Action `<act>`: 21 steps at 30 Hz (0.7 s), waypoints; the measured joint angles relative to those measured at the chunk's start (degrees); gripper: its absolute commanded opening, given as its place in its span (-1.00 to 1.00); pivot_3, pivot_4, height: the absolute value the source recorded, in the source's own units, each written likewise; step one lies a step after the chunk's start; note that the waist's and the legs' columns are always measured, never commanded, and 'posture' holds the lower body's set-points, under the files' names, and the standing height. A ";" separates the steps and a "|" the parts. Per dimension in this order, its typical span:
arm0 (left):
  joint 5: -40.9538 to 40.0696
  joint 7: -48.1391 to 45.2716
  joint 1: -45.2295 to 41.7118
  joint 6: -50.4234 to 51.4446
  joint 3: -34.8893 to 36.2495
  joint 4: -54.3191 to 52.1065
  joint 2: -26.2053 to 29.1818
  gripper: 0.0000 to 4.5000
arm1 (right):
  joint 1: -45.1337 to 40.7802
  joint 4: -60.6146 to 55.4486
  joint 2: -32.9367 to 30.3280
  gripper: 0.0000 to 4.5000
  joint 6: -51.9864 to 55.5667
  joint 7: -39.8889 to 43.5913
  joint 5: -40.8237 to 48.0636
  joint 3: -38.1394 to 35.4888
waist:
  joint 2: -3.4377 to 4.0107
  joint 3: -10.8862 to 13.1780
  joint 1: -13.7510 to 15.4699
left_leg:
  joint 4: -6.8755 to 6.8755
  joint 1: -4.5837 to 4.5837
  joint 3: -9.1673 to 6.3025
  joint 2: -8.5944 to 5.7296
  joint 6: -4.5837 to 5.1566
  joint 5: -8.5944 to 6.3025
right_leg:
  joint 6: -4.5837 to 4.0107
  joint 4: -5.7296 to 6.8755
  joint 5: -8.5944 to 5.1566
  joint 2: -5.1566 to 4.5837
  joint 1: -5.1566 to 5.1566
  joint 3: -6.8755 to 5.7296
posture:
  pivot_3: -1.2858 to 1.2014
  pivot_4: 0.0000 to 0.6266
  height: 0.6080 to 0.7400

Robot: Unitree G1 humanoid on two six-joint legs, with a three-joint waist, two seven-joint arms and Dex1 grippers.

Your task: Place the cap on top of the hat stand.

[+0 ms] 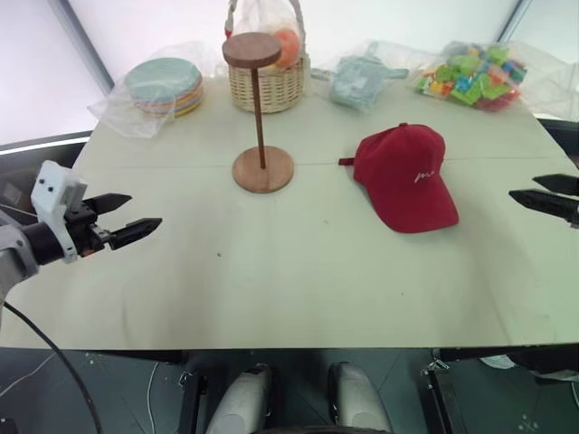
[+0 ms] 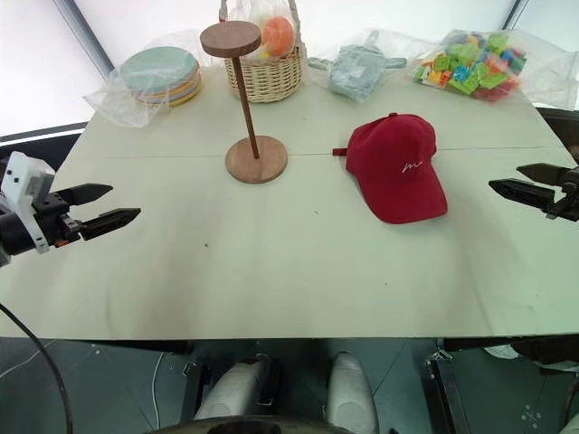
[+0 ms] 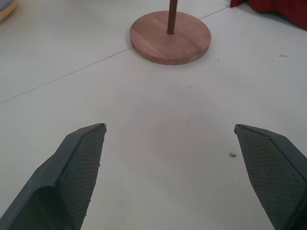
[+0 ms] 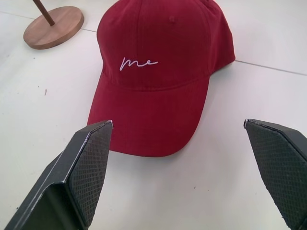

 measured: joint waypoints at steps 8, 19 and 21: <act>0.14 0.09 -0.21 -0.23 -0.01 0.69 -0.34 1.00 | -0.24 1.46 0.03 0.99 -1.29 0.35 -0.43 0.00 | 0.00 0.00 -0.03 | -0.02 0.00 0.23 0.11 0.01 -0.01 | -0.02 0.02 0.02 0.15 -0.16 0.23 | 0.03 -0.52 1.00; 1.15 0.05 -1.09 -2.17 -0.15 1.83 -0.34 1.00 | -0.58 1.54 0.99 0.99 -1.40 0.84 -0.38 -0.01 | 0.00 0.00 -0.02 | -0.02 0.00 0.26 0.12 0.01 -0.01 | -0.03 0.03 0.02 0.16 -0.19 0.27 | 0.03 -0.52 1.00; 1.16 0.08 -1.41 -2.54 -0.20 2.25 -0.34 1.00 | -1.02 1.53 1.09 0.99 -1.31 0.56 -0.38 -0.01 | 0.00 0.00 -0.02 | -0.02 0.00 0.28 0.12 0.01 -0.01 | -0.03 0.06 0.03 0.16 -0.20 0.28 | 0.03 -0.52 1.00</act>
